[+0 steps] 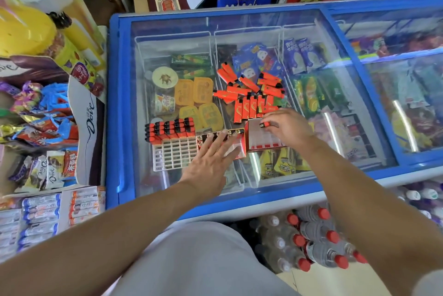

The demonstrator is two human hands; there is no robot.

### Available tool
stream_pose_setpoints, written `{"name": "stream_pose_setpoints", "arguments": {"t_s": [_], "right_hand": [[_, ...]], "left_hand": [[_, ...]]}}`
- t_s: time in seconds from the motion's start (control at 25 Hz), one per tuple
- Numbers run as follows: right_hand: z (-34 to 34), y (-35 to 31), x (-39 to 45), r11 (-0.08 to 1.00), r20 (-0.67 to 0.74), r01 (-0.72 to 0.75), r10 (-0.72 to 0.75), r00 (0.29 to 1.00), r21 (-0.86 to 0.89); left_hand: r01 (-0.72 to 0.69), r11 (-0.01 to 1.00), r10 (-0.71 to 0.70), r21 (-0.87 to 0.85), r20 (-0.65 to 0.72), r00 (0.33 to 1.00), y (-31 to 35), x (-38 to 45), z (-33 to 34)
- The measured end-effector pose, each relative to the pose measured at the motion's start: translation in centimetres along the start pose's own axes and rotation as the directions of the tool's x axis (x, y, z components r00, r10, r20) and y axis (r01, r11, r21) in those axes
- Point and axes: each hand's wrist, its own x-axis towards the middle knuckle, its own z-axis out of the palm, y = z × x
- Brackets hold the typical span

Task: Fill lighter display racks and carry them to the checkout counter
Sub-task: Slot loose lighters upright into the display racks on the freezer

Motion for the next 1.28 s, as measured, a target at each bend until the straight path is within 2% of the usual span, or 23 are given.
{"name": "stream_pose_setpoints", "arguments": {"t_s": [0.2, 0.36, 0.56, 0.8, 1.0, 1.2, 1.28], "right_hand": [[-0.7, 0.8, 0.7, 0.996, 0.033, 0.092, -0.092, 0.995, 0.015], [-1.1, 0.4, -1.0, 0.994, -0.135, 0.109, -0.106, 0.985, 0.015], [0.1, -0.9, -1.8, 0.992, -0.144, 0.034, -0.017, 0.989, 0.119], [2.4, -1.7, -1.9, 0.995, -0.171, 0.102, -0.101, 0.98, -0.007], [2.7, -2.0, -2.5, 0.986, -0.273, 0.164, -0.151, 0.95, 0.023], [3.2, -2.2, -2.4, 0.979, -0.299, 0.202, -0.182, 0.937, 0.039], [2.4, -2.4, -2.2, 0.979, -0.358, 0.188, -0.148, 0.922, 0.078]], "left_hand": [[-0.131, 0.973, 0.126, 0.191, 0.035, 0.991, 2.4, 3.1, -0.7], [-0.245, 0.918, 0.219, 0.312, 0.116, 0.969, 4.5, 4.6, -0.3], [-0.159, 0.931, 0.118, 0.329, 0.141, 0.983, 6.2, 6.6, -0.7], [-0.226, 0.919, 0.181, 0.324, 0.163, 0.97, 6.4, 5.1, 0.9], [-0.192, 0.936, 0.156, 0.295, 0.142, 0.978, 6.6, 4.0, 1.3], [-0.144, 0.962, 0.119, 0.234, 0.115, 0.986, 6.2, 3.3, 1.7], [-0.145, 0.96, 0.12, 0.24, 0.116, 0.986, 5.9, 3.0, 1.9]]}}
